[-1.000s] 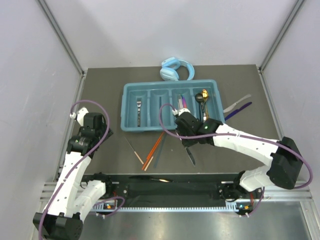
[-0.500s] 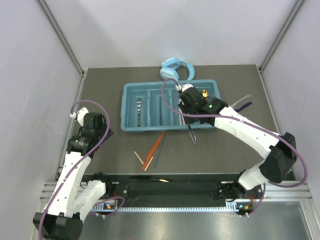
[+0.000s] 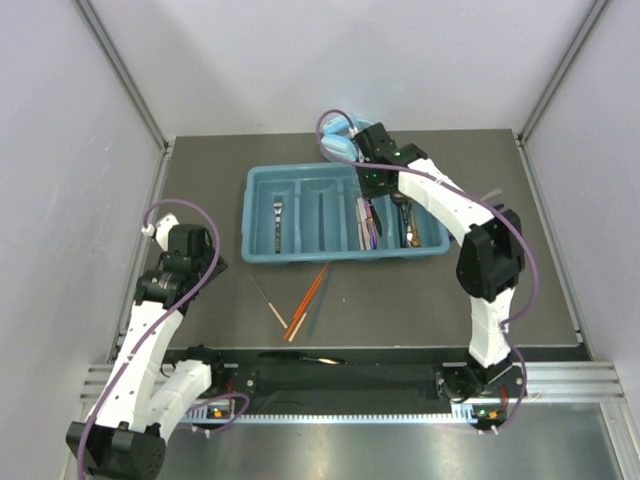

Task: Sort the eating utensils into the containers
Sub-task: Place the knife in the storage box.

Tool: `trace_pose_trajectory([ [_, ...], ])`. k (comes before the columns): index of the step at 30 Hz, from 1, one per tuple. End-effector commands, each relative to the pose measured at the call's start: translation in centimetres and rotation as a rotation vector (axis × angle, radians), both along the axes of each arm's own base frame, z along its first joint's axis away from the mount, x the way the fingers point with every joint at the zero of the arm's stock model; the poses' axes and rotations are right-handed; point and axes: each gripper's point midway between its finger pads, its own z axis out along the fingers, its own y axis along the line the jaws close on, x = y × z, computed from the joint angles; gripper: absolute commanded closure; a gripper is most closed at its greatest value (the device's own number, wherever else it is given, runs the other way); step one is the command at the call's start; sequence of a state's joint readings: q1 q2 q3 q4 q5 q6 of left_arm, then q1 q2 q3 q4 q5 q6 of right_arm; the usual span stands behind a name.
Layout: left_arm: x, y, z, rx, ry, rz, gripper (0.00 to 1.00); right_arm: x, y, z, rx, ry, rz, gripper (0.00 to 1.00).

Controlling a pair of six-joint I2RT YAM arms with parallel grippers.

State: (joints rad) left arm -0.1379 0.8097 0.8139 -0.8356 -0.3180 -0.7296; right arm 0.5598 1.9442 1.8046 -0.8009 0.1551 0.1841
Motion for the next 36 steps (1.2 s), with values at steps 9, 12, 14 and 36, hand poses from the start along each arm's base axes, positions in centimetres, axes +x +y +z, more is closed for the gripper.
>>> trace_pose_trajectory([
  [9, 0.8, -0.1, 0.7, -0.004, -0.051, -0.009, 0.44, 3.7, 2.2, -2.4, 0.066, 0.049, -0.017, 1.00],
  [12, 0.8, -0.1, 0.7, -0.004, -0.050, -0.009, 0.44, 3.6, 2.0, -4.2, 0.056, 0.069, -0.023, 1.00],
  [14, 0.8, -0.1, 0.6, -0.004, -0.048, -0.009, 0.44, 3.4, 1.9, -5.1, 0.054, 0.078, -0.025, 1.00],
  [36, 1.1, -0.7, 0.2, -0.014, -0.027, -0.046, 0.44, 3.8, 1.0, -6.7, 0.052, 0.070, -0.055, 0.79],
])
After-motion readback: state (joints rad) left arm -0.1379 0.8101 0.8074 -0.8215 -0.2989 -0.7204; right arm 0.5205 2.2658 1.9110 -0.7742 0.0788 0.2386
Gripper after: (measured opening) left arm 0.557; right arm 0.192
